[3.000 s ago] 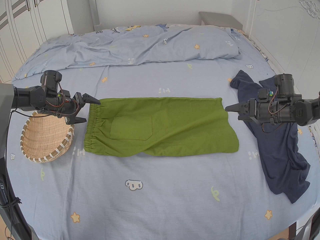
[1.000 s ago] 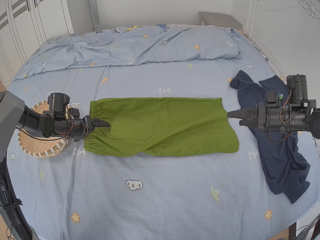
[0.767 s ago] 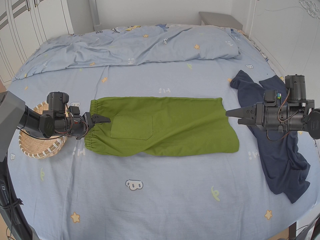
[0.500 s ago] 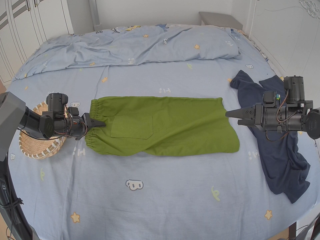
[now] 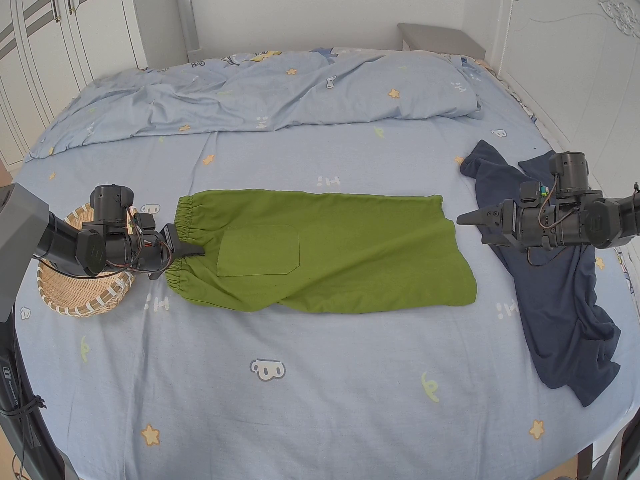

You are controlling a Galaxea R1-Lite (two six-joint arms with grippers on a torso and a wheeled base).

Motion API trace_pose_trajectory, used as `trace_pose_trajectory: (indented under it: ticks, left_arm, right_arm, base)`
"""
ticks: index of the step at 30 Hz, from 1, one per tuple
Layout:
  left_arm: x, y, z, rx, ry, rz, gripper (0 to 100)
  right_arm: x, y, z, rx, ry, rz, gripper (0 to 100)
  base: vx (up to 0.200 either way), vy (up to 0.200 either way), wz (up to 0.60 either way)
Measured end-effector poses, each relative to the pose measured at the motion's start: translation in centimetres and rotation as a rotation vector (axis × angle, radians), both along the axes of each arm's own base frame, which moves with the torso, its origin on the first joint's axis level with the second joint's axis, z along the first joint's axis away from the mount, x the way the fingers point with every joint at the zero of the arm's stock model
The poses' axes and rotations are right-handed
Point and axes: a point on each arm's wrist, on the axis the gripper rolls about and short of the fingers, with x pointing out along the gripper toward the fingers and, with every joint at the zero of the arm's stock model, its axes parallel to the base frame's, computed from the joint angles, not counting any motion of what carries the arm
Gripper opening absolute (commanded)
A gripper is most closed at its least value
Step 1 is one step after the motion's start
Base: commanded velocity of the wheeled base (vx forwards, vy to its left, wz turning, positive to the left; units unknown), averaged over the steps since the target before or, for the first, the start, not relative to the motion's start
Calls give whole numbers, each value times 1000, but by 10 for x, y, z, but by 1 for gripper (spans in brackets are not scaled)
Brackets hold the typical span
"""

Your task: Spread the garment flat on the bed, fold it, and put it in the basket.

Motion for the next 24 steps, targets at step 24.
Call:
trace_pose_trajectory:
  ticks: [24]
  left_arm:
    - [-3,0,2,-1,4,3,0]
  right_arm:
    - [53,-17,-70,45,166,95,100]
  base:
    - [0,0,0]
